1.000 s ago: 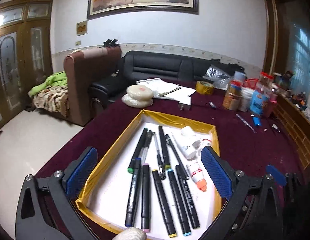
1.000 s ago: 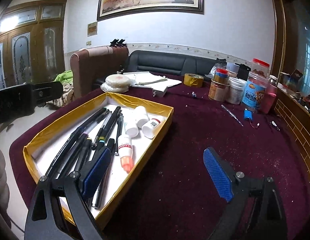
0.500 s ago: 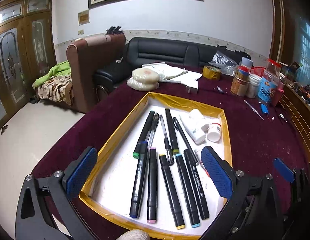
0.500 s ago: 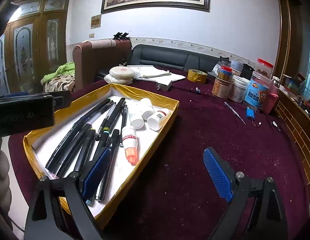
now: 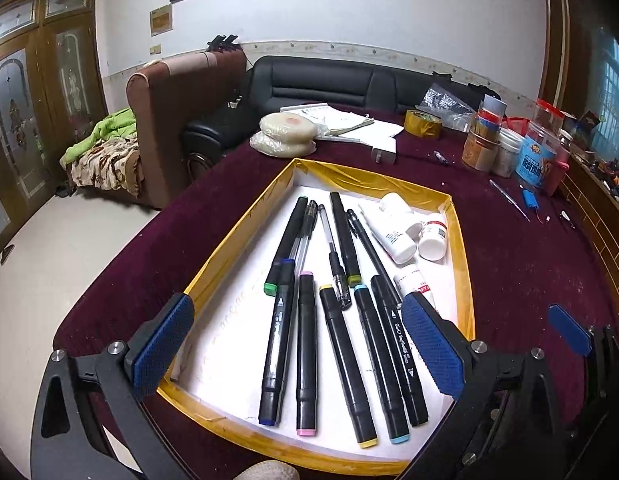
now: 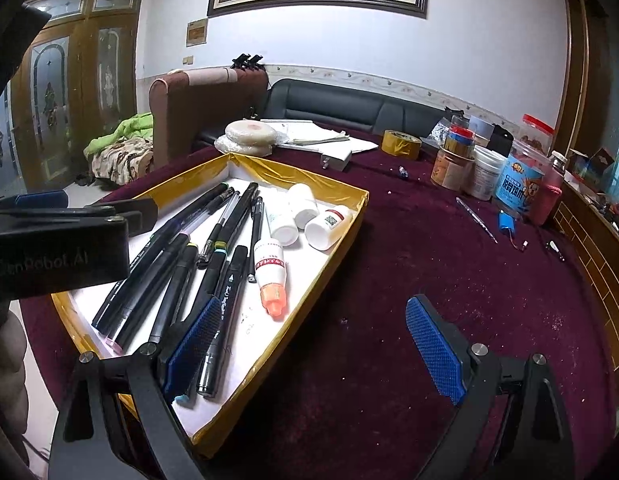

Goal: Organize rigid objects

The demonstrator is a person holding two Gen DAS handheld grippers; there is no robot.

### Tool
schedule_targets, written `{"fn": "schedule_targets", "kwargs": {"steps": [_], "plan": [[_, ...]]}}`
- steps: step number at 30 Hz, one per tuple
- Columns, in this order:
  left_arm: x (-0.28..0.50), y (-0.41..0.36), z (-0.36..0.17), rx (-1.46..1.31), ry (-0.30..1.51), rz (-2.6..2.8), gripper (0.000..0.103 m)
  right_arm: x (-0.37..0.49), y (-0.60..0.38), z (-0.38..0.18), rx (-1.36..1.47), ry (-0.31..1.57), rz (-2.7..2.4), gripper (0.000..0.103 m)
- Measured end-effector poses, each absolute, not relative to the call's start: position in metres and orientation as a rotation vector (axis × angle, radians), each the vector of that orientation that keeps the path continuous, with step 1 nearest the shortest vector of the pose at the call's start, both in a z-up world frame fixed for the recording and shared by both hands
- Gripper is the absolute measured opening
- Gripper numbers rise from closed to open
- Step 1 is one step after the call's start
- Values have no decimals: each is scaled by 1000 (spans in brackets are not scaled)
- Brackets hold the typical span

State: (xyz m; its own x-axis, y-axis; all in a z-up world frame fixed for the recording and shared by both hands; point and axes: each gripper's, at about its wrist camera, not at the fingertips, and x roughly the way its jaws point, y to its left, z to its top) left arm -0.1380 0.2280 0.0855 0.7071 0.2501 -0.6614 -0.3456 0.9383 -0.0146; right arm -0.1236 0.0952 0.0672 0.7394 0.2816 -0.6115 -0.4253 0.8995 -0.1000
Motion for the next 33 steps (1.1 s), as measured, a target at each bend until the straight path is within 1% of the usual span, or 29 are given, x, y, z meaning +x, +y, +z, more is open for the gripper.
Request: {"fn": "schedule_targets", "kwargs": {"steps": [19, 27, 33], "plan": [[-131, 223, 74, -147, 767, 301, 103, -117, 94, 58, -267, 667, 366, 91], [-127, 204, 69, -125, 800, 265, 103, -101, 73, 54, -227, 719, 309, 91], [-125, 186, 71, -97, 783, 236, 103, -97, 61, 51, -199, 732, 311, 91]]}}
